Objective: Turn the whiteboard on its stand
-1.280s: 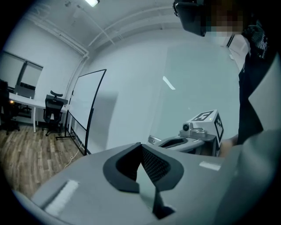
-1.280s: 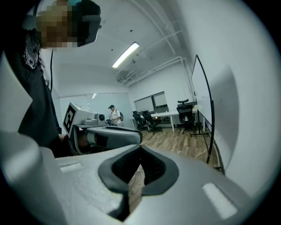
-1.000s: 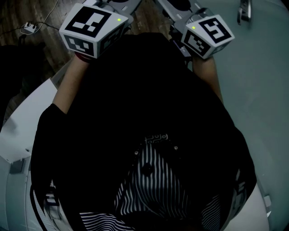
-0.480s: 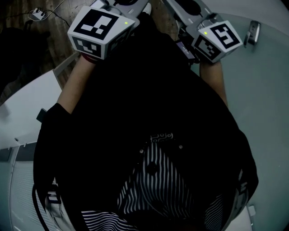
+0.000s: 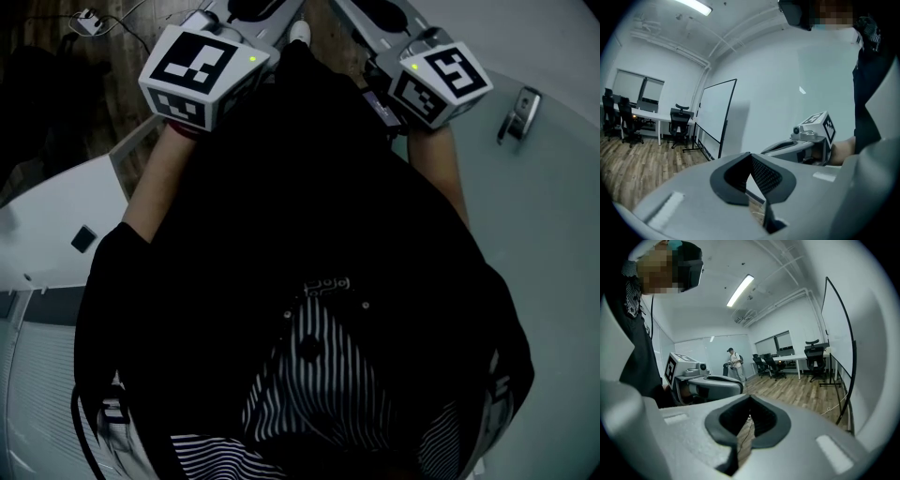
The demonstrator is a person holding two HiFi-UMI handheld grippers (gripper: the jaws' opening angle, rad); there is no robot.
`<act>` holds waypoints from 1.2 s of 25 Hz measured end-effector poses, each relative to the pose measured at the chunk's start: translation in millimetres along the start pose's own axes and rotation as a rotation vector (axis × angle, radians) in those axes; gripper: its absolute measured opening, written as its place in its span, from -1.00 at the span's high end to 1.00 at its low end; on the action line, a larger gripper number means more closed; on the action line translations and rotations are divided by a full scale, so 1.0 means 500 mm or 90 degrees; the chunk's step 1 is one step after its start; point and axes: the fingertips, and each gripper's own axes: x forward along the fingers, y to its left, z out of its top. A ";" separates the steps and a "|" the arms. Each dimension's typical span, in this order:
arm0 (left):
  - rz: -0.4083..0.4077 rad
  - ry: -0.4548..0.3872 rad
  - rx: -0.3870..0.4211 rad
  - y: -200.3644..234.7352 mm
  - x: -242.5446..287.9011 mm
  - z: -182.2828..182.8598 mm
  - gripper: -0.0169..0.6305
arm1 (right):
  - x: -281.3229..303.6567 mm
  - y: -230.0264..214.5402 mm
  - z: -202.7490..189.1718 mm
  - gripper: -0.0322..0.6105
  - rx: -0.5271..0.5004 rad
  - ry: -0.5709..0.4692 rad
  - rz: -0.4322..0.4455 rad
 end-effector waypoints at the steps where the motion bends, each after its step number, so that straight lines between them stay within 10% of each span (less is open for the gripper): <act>1: 0.002 0.004 0.000 0.005 0.016 0.015 0.94 | -0.007 -0.014 0.018 0.90 0.004 -0.001 0.004; 9: 0.027 0.012 -0.007 0.074 0.173 0.071 0.94 | -0.014 -0.190 0.078 0.90 0.043 -0.020 0.024; 17: 0.056 -0.003 -0.057 0.049 0.154 0.045 0.94 | -0.097 -0.183 0.042 0.90 0.071 -0.078 0.019; 30: 0.060 -0.032 -0.106 0.274 0.516 0.193 0.93 | 0.078 -0.598 0.209 0.90 0.123 -0.044 0.062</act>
